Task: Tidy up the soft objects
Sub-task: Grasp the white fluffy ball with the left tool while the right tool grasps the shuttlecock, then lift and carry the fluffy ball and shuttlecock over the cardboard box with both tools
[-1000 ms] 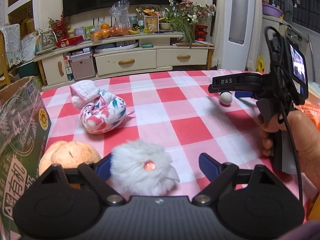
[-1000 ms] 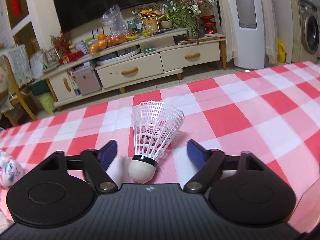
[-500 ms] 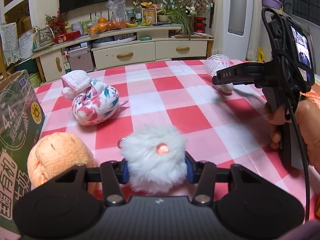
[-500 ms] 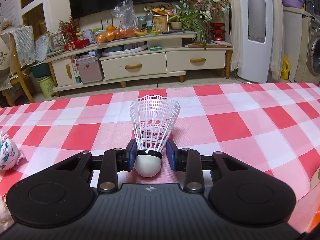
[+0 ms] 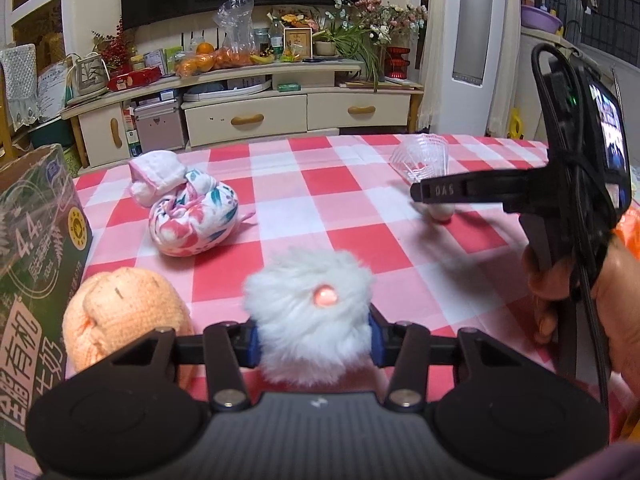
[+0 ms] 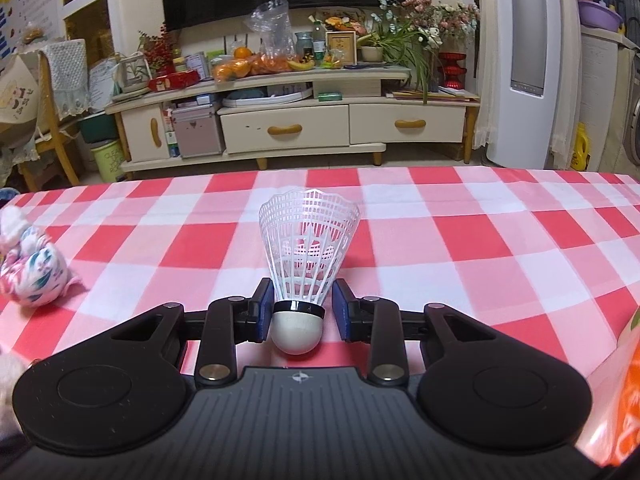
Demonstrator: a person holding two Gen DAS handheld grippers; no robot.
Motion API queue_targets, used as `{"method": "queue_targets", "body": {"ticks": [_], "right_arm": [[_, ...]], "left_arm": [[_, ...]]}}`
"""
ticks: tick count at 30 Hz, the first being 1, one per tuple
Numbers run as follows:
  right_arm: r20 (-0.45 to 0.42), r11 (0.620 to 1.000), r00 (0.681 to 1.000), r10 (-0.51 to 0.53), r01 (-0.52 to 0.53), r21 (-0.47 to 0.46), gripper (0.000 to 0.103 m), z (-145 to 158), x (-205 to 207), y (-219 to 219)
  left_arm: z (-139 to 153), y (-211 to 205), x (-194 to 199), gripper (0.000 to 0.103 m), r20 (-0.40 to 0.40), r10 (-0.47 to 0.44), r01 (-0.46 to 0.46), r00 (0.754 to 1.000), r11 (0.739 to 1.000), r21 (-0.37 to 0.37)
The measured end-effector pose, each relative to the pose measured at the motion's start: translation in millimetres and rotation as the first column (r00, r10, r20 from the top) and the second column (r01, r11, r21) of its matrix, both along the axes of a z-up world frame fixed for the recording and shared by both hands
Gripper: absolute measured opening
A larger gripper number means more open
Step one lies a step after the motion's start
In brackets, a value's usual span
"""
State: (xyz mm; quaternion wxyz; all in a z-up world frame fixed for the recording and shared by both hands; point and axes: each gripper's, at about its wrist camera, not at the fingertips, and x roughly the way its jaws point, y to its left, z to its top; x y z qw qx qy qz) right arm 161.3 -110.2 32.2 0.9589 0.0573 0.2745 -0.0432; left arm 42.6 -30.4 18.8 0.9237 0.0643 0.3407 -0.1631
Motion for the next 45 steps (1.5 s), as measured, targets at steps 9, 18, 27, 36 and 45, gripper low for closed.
{"method": "queue_targets", "body": {"ticks": [9, 18, 27, 36, 45], "right_arm": [[0.027, 0.999, 0.999, 0.033, -0.033, -0.007, 0.037, 9, -13, 7], [0.047, 0.999, 0.998, 0.036, -0.036, -0.012, 0.037, 12, -24, 10], [0.074, 0.998, 0.995, 0.063, -0.063, -0.01, 0.037, 16, -37, 20], [0.097, 0.994, 0.99, 0.106, -0.106, -0.012, 0.037, 23, -51, 33], [0.117, 0.989, 0.982, 0.147, -0.149, 0.005, 0.037, 30, -72, 49]], "left_arm": [[12, 12, -5, 0.047, 0.02, 0.021, -0.02, 1.0, 0.999, -0.043], [29, 24, -12, 0.047, 0.056, 0.04, -0.034, 0.998, 0.995, -0.096], [41, 37, -19, 0.047, 0.081, 0.042, -0.03, 0.996, 0.989, -0.143], [57, 54, -26, 0.047, 0.113, 0.059, -0.036, 0.992, 0.98, -0.196], [73, 66, -37, 0.047, 0.142, 0.063, -0.026, 0.988, 0.969, -0.246]]}}
